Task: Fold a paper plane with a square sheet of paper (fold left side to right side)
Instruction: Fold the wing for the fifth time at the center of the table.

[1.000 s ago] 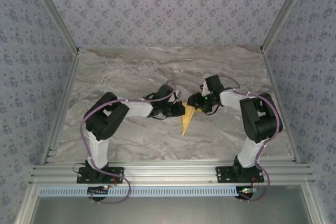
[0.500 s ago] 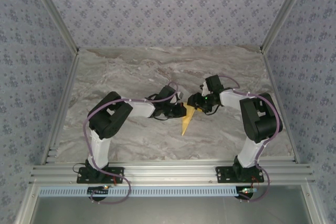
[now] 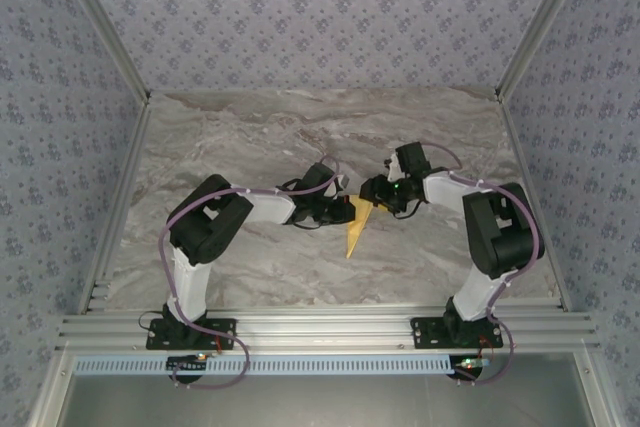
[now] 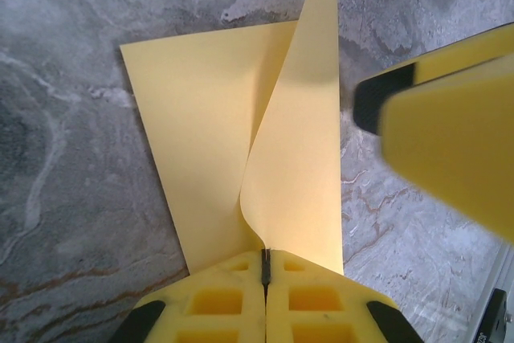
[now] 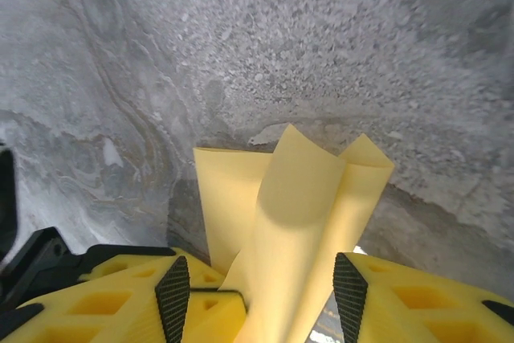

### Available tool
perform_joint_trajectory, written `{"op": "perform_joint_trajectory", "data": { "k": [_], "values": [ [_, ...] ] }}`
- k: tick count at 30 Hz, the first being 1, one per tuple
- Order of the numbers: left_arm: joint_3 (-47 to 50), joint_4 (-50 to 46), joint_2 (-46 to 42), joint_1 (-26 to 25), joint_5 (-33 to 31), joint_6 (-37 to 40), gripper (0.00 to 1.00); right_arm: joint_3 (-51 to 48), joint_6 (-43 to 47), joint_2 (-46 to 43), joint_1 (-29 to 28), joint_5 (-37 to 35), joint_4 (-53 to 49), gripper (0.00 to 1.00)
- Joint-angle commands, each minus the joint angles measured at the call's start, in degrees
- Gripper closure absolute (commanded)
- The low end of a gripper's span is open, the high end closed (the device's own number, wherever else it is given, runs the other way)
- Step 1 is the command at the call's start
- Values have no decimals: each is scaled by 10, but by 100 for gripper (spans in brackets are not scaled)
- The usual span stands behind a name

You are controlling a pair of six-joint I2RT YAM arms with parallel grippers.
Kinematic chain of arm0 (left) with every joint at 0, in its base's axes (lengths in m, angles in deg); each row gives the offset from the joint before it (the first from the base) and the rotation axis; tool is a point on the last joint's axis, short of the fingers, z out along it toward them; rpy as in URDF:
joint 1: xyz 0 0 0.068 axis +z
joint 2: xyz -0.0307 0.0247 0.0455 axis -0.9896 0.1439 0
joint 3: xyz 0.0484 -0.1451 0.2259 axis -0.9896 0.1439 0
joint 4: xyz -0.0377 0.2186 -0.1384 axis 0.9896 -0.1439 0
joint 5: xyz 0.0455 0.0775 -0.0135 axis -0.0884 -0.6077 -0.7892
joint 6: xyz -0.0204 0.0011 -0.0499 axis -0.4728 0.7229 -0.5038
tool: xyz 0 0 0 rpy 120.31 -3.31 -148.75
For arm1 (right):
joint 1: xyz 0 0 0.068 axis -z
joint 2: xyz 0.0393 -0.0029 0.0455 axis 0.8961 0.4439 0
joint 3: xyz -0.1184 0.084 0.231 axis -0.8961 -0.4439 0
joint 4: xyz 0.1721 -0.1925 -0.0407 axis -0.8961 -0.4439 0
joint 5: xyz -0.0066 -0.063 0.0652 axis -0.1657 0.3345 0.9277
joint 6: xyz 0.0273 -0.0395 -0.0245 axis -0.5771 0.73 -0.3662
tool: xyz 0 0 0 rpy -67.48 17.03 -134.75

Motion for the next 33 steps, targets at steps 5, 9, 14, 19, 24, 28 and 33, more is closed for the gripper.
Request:
{"op": "perform_joint_trajectory", "data": {
  "k": [5, 9, 14, 19, 24, 28, 33],
  "values": [
    [7, -6, 16, -4, -14, 0, 96, 3, -10, -20, -19, 18, 6, 49],
    [8, -9, 14, -4, -16, 1, 96, 10, -17, 1, -36, 22, 20, 49],
    [8, -11, 13, -4, -17, 2, 96, 22, -14, 21, -43, 7, 10, 49],
    [6, -13, 15, -4, -16, 3, 96, 26, -4, 33, -45, -8, -10, 49],
    [4, -13, 18, -4, -14, 1, 96, 29, 5, 37, -45, -24, -30, 49],
    [3, -11, 22, -5, -14, 1, 96, 28, 8, 41, -45, -30, -35, 49],
    [4, -11, 23, -5, -14, 0, 96, 27, 8, 47, -43, -35, -39, 50]
  ]
}}
